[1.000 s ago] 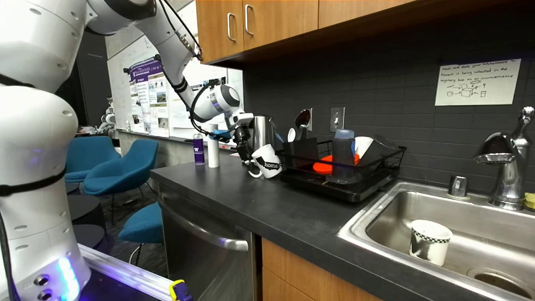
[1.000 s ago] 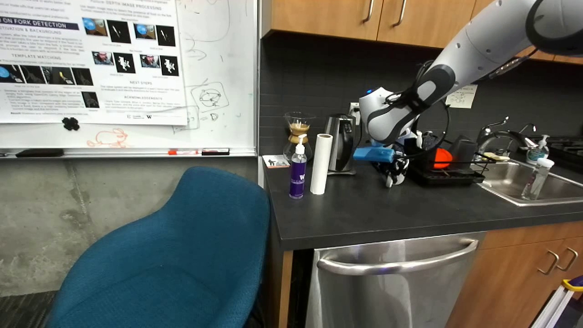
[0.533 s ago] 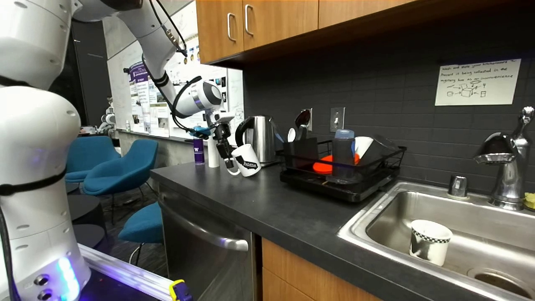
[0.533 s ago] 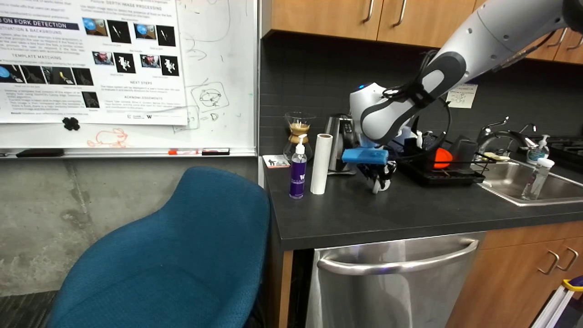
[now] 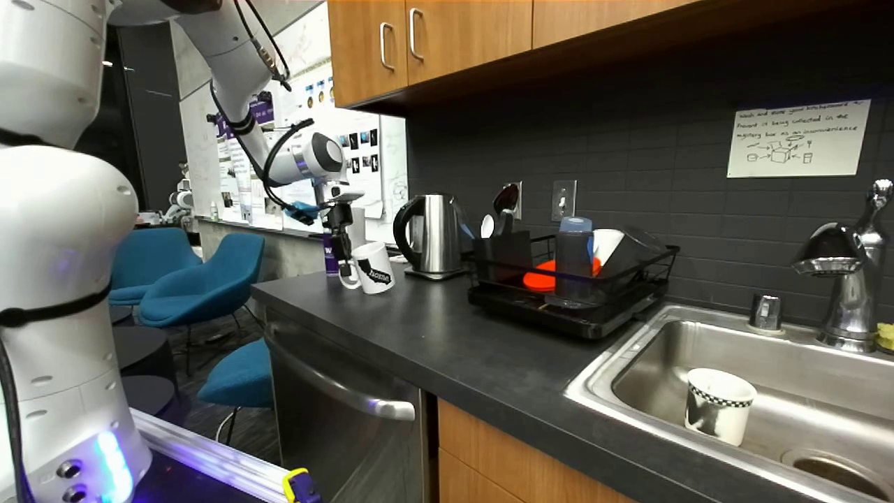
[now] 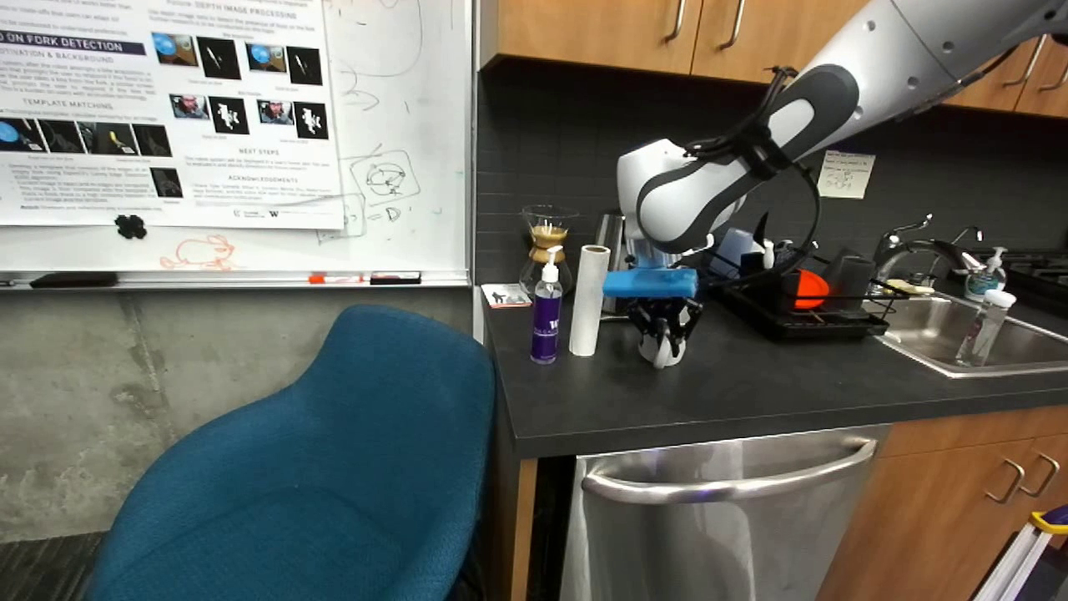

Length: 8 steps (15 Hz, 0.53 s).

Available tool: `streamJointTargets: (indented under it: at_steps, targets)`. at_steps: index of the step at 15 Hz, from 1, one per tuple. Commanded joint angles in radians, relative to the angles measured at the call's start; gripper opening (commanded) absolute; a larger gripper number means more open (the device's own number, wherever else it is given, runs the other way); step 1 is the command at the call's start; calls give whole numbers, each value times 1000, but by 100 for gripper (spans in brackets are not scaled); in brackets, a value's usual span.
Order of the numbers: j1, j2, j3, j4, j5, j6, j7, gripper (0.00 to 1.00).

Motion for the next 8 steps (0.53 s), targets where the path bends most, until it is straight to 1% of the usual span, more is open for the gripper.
streamJointTargets:
  at_steps: [1, 8]
  targets:
    - [11, -51, 13, -30, 41, -40, -54, 5]
    - [34, -62, 48, -29, 63, -77, -94, 5]
